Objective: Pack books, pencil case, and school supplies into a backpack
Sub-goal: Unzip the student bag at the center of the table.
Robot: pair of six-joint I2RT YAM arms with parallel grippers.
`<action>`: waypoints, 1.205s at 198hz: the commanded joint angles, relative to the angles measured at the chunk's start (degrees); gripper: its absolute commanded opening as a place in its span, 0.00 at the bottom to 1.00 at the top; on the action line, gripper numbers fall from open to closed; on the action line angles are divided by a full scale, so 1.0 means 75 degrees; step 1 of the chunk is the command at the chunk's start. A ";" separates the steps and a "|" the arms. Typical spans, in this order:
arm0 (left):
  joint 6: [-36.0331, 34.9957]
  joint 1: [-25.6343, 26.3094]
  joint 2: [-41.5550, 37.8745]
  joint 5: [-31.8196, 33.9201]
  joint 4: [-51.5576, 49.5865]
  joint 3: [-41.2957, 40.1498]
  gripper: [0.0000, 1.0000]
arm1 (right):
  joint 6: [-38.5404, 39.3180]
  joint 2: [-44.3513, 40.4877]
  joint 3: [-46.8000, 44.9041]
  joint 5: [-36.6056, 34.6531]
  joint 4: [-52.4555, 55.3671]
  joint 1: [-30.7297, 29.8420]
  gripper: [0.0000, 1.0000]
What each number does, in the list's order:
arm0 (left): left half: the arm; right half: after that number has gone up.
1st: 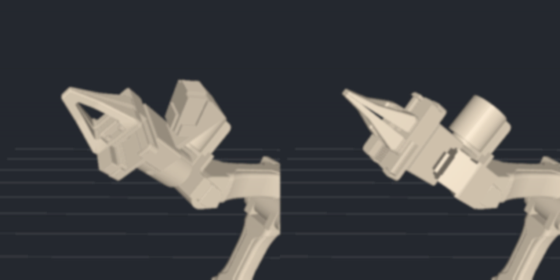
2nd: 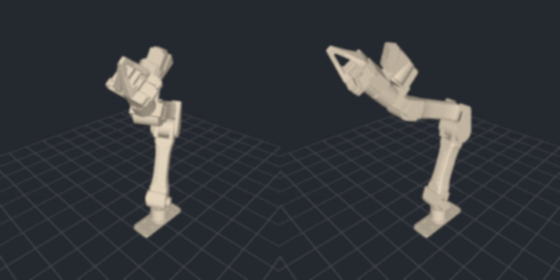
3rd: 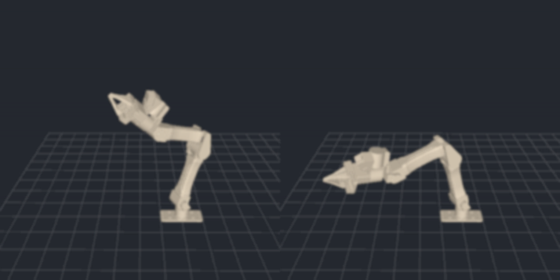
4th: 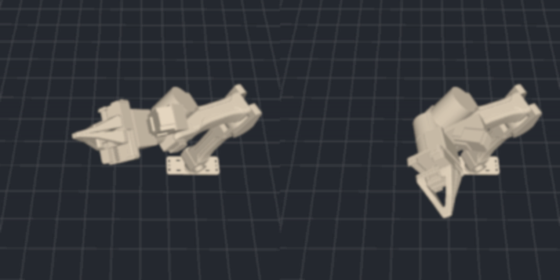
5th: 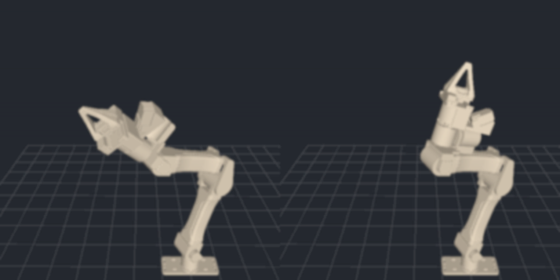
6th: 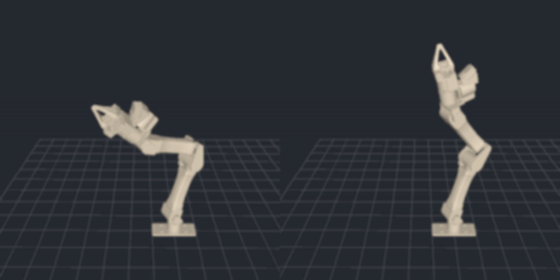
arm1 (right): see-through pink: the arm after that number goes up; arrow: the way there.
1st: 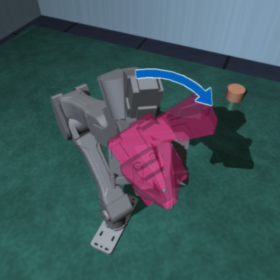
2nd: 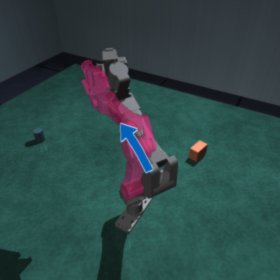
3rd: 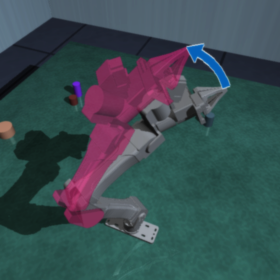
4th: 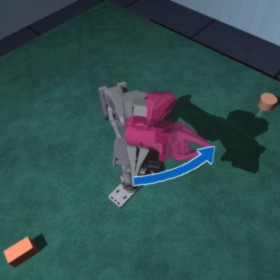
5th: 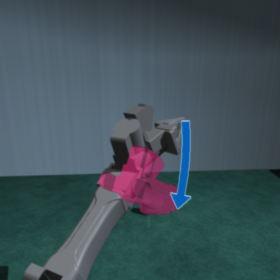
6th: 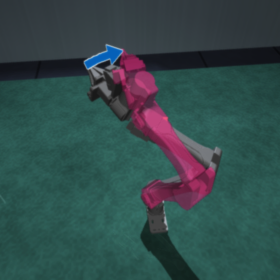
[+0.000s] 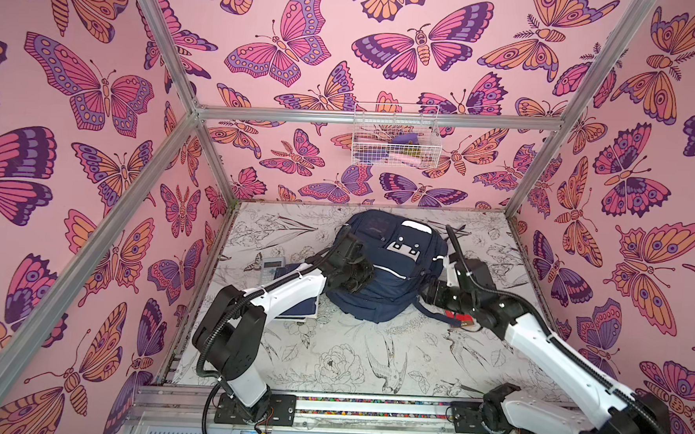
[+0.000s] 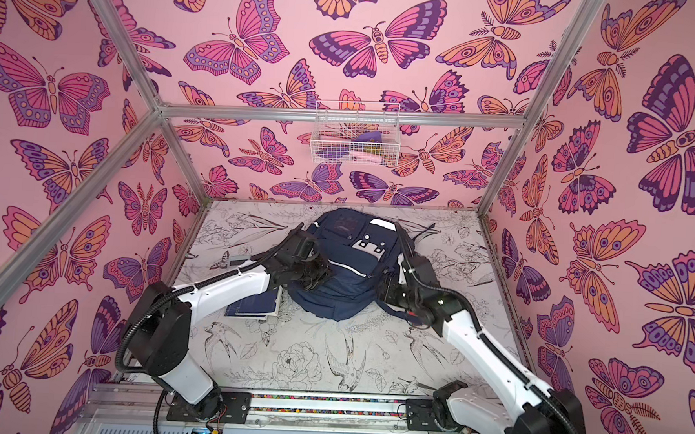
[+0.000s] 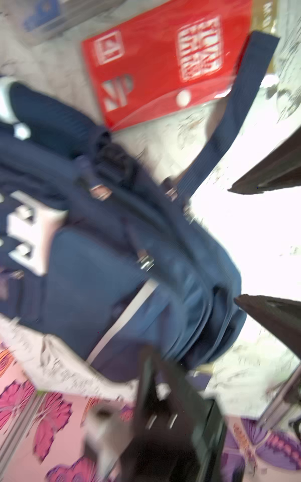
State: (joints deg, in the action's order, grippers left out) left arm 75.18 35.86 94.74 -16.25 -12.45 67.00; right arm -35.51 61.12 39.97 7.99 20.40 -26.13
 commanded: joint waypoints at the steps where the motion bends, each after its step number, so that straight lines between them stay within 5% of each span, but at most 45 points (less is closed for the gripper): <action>1: -0.0040 -0.0011 -0.0089 -0.0480 0.0377 0.0330 0.00 | 0.0501 0.0380 -0.0477 0.0656 -0.1310 0.0171 0.60; 115: 0.0195 -0.0012 -0.0590 -0.0732 0.0148 0.0784 0.00 | 0.0551 0.2636 -0.1130 0.3347 -0.5033 0.1540 0.50; 239: 0.0383 -0.0057 -0.0666 -0.0805 0.0080 0.0953 0.00 | 0.0464 0.2958 -0.1266 0.4993 -0.5403 0.1785 0.49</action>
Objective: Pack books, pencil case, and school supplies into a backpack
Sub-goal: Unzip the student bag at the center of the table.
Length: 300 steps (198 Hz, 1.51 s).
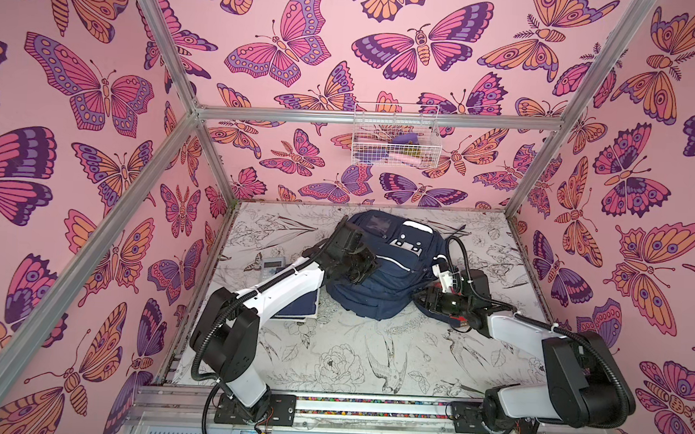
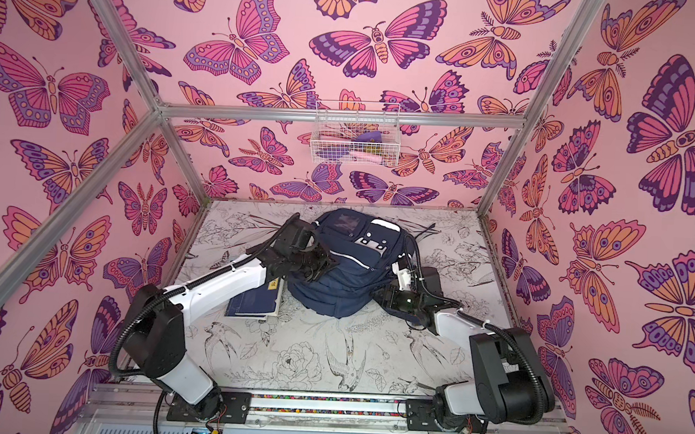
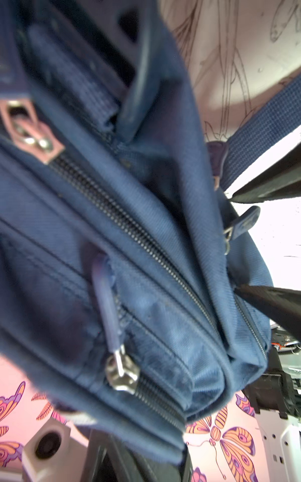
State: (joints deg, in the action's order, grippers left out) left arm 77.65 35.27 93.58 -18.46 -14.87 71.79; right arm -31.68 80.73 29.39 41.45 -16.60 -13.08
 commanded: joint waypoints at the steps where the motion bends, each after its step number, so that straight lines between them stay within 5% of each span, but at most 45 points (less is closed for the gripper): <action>1: 0.0053 0.0027 -0.0512 -0.0507 0.0408 0.0311 0.00 | -0.0044 0.0362 0.0147 0.0526 -0.0476 0.0045 0.48; 106: -0.0016 -0.0033 -0.0550 -0.0250 0.0365 0.0123 0.00 | -0.0154 -0.0145 -0.0145 0.0157 -0.0073 0.0057 0.00; 151: -0.0035 -0.0090 -0.0527 -0.0041 0.0474 -0.0145 0.00 | 0.0011 -0.1060 -0.0262 -0.0238 0.1326 -0.0079 0.00; 197: 0.0079 -0.0089 -0.0456 0.0095 0.0803 -0.0419 0.00 | 0.0349 -0.1555 0.0632 -0.1929 0.4391 -0.0868 0.00; 260: 0.0422 -0.0061 -0.0460 0.0255 0.1347 -0.0793 0.00 | 0.0469 -0.0626 0.2672 -0.3600 0.7120 -0.2826 0.00; 300: 0.0752 0.0067 -0.0455 0.0315 0.1848 -0.1100 0.00 | -0.0031 0.0752 0.4032 -0.3210 0.7018 -0.3870 0.00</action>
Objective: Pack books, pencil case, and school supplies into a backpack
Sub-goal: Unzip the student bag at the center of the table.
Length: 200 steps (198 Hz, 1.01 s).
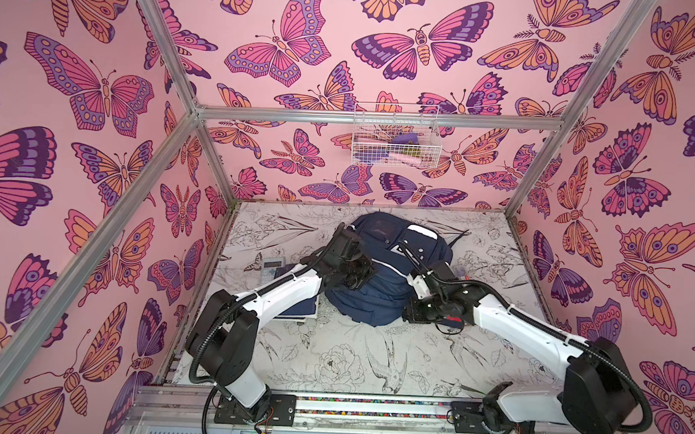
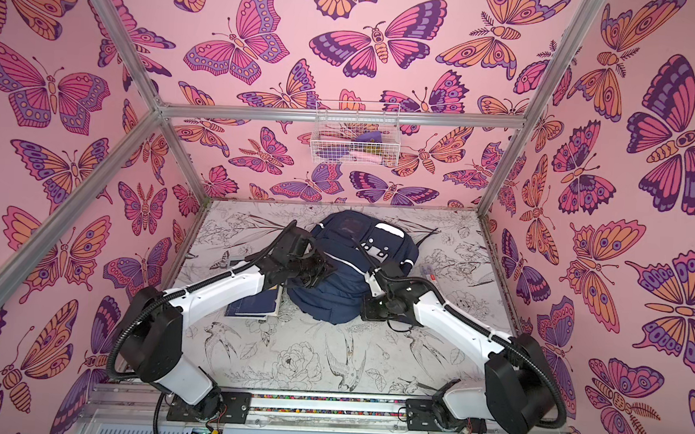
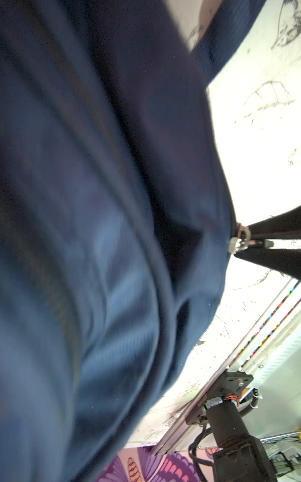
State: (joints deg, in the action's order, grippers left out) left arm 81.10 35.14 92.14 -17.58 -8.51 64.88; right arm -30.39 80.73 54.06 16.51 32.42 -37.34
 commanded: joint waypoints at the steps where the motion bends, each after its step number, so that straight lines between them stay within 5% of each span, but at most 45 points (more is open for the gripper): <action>1: 0.0306 0.0090 -0.0262 0.0205 0.1015 -0.0185 0.00 | -0.0214 0.0795 0.0775 0.0117 0.0458 -0.0652 0.00; 53: 0.0479 0.0059 -0.0412 0.0341 0.1285 -0.0881 0.01 | -0.0598 0.1654 0.1793 0.0301 -0.0108 -0.0954 0.00; 68: -0.0054 -0.0351 -0.0498 0.0253 0.0668 -0.0815 0.42 | -0.0454 0.1430 0.1642 0.0305 0.0207 -0.0806 0.00; 78: -0.0640 -0.0646 -0.0509 0.0233 -0.0057 -0.0599 0.56 | -0.0318 0.1304 0.1472 0.0289 0.0427 -0.0692 0.00; 127: -0.1948 -0.1573 -0.0104 -0.0334 -0.1103 -0.0301 0.75 | 0.0194 0.0651 0.1036 -0.0066 0.1079 -0.0482 0.00; 200: -0.2214 -0.1580 0.1374 -0.1158 -0.0725 0.0541 0.55 | 0.0241 0.0604 0.0995 0.0061 0.1081 -0.0470 0.00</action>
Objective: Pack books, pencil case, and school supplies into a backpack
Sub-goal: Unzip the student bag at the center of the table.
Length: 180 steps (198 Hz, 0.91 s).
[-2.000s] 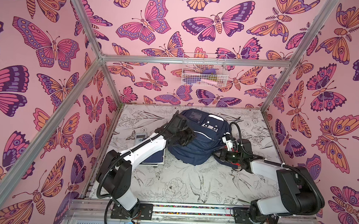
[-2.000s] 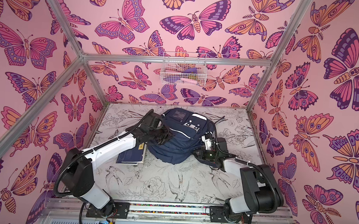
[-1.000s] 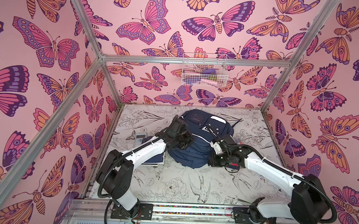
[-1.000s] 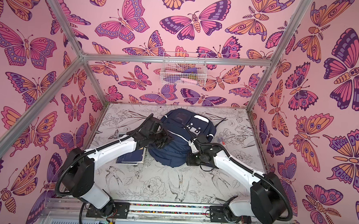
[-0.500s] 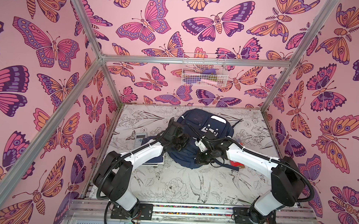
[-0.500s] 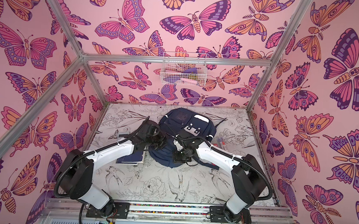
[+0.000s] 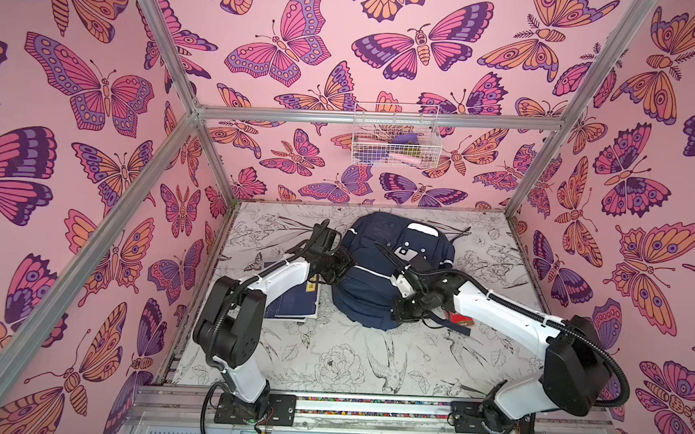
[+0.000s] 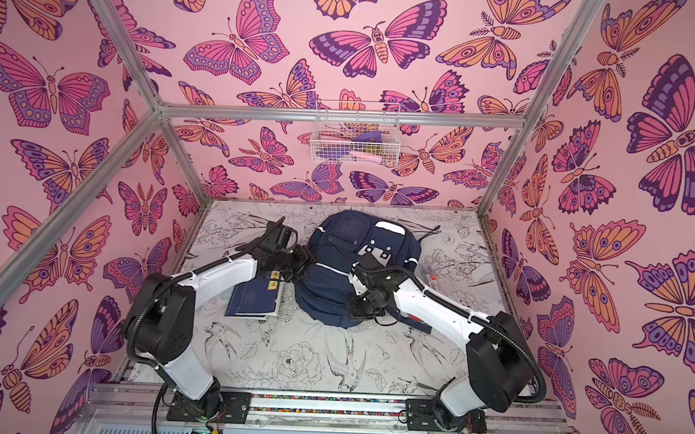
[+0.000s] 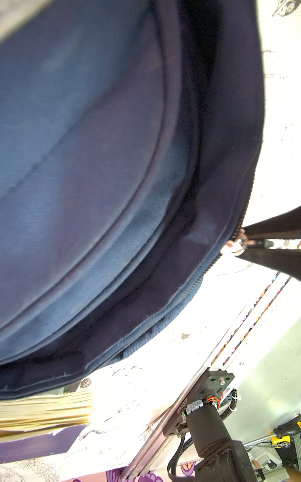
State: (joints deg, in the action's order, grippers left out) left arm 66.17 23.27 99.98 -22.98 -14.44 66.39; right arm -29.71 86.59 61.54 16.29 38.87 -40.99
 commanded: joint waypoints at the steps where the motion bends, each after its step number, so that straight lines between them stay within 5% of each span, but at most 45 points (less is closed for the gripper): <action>1: -0.0228 0.0003 0.0348 -0.0445 0.0069 0.0355 0.55 | 0.0146 -0.0178 -0.0002 0.0095 0.0220 0.0022 0.00; 28: -0.0255 0.0003 0.0696 -0.0676 0.0139 0.0426 0.44 | 0.0096 -0.0103 0.0030 0.0196 0.0148 0.0017 0.00; 80: 0.0326 -0.0008 0.0655 -0.1046 0.1015 -0.0053 0.00 | -0.0100 0.0528 0.0442 0.0444 -0.0360 -0.0239 0.00; 158: 0.1278 0.0009 -0.0240 -0.0430 0.2163 -0.1454 0.00 | -0.0912 0.2301 0.2059 0.1136 -0.3163 -0.0975 0.00; 180: 0.1466 -0.0008 -0.0550 -0.0244 0.2365 -0.1872 0.00 | -0.0809 0.2473 0.2317 0.0367 -0.2404 -0.0695 0.00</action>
State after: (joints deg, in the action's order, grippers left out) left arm 74.06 22.79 98.85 -25.06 0.86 55.70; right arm -35.35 104.42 74.98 21.21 24.69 -47.70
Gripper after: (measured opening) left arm 0.065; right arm 0.092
